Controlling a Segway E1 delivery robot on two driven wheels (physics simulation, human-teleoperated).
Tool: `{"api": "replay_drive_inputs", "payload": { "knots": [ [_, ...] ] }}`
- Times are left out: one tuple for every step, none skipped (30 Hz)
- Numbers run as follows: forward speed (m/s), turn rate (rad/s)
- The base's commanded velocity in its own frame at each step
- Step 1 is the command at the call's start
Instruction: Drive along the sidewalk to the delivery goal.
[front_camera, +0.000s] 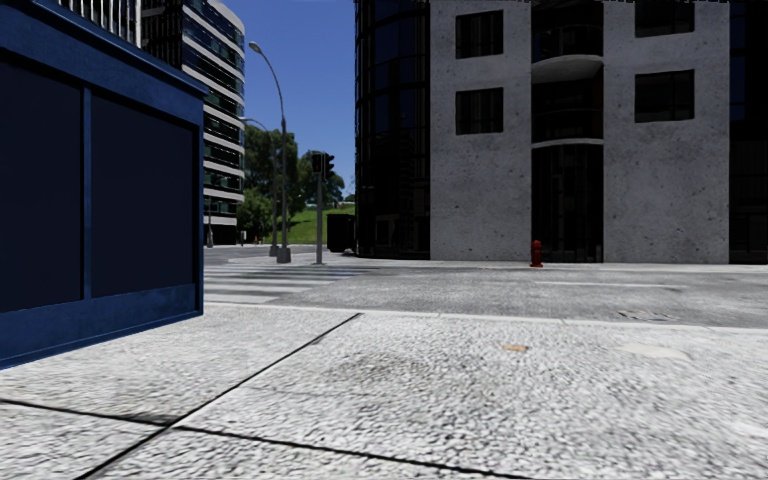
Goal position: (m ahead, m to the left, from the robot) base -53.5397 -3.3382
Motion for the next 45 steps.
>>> {"api": "replay_drive_inputs", "payload": {
  "knots": [
    [0.00,0.60],
    [0.00,0.60],
    [0.00,0.60],
    [0.00,0.60],
    [0.00,0.60],
    [0.00,0.60],
    [0.00,0.60],
    [0.00,0.60],
    [0.00,0.60],
    [0.00,0.60],
    [0.00,0.59],
    [0.00,0.59],
    [0.00,0.59],
    [0.00,0.59],
    [0.00,0.59],
    [0.00,0.59],
    [0.00,0.59],
    [0.00,0.59],
    [0.00,0.59],
    [0.00,0.59],
    [0.00,0.59],
    [0.00,0.59],
    [0.00,0.59],
    [0.00,0.59],
    [0.00,0.59],
    [0.00,0.59],
    [0.00,0.59],
    [0.00,0.59],
    [0.00,0.59],
    [0.00,0.60],
    [0.00,0.62],
    [0.00,0.62],
    [0.00,0.62],
    [0.00,0.63],
    [0.00,0.63],
    [0.00,0.63],
    [0.00,0.63],
    [0.00,0.65],
    [0.00,0.66],
    [0.00,0.66],
    [0.00,0.66],
    [0.00,0.66],
    [0.00,0.66],
    [0.00,0.66],
    [0.00,0.66]
  ]
}}
